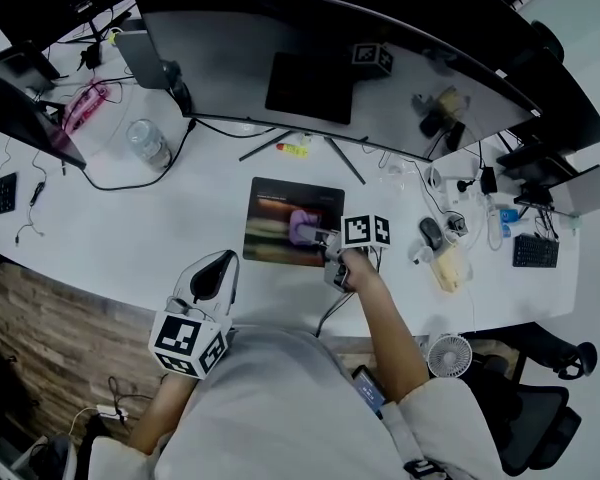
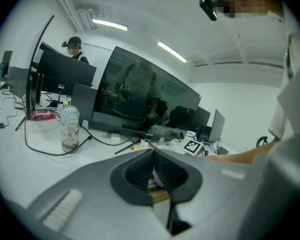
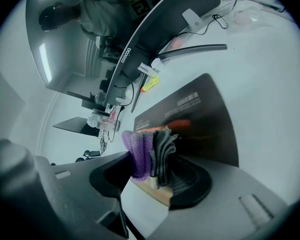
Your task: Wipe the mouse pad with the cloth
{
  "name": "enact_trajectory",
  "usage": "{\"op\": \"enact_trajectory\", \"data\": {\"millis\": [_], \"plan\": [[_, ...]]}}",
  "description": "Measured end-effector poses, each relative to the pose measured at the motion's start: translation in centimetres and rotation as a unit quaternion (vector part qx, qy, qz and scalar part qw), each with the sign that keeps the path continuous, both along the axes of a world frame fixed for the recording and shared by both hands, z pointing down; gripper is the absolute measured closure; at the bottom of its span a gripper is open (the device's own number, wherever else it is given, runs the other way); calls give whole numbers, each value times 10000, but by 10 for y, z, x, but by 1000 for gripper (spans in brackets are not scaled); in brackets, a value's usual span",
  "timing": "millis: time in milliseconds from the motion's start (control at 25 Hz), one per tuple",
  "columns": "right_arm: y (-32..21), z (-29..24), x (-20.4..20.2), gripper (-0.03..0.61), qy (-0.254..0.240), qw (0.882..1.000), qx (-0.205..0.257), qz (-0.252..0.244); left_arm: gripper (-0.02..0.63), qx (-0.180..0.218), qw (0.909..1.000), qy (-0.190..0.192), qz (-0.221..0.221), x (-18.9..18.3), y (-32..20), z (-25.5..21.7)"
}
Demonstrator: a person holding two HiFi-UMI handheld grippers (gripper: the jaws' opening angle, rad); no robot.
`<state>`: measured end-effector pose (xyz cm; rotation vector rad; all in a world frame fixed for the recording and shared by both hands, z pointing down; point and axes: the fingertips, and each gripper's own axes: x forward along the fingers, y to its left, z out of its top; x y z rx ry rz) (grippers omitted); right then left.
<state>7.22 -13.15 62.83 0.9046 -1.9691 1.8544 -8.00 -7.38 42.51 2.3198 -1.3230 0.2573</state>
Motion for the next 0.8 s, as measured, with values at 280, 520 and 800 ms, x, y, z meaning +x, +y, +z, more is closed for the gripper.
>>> {"op": "enact_trajectory", "data": {"millis": [280, 520, 800], "plan": [[3, 1, 18, 364, 26, 10000, -26, 70, 614, 5, 10000, 0, -41, -1, -1, 0], [5, 1, 36, 364, 114, 9998, -29, 165, 614, 7, 10000, 12, -15, 2, 1, -1], [8, 1, 51, 364, 104, 9996, -69, 268, 614, 30, 10000, 3, -28, 3, 2, -1]]}}
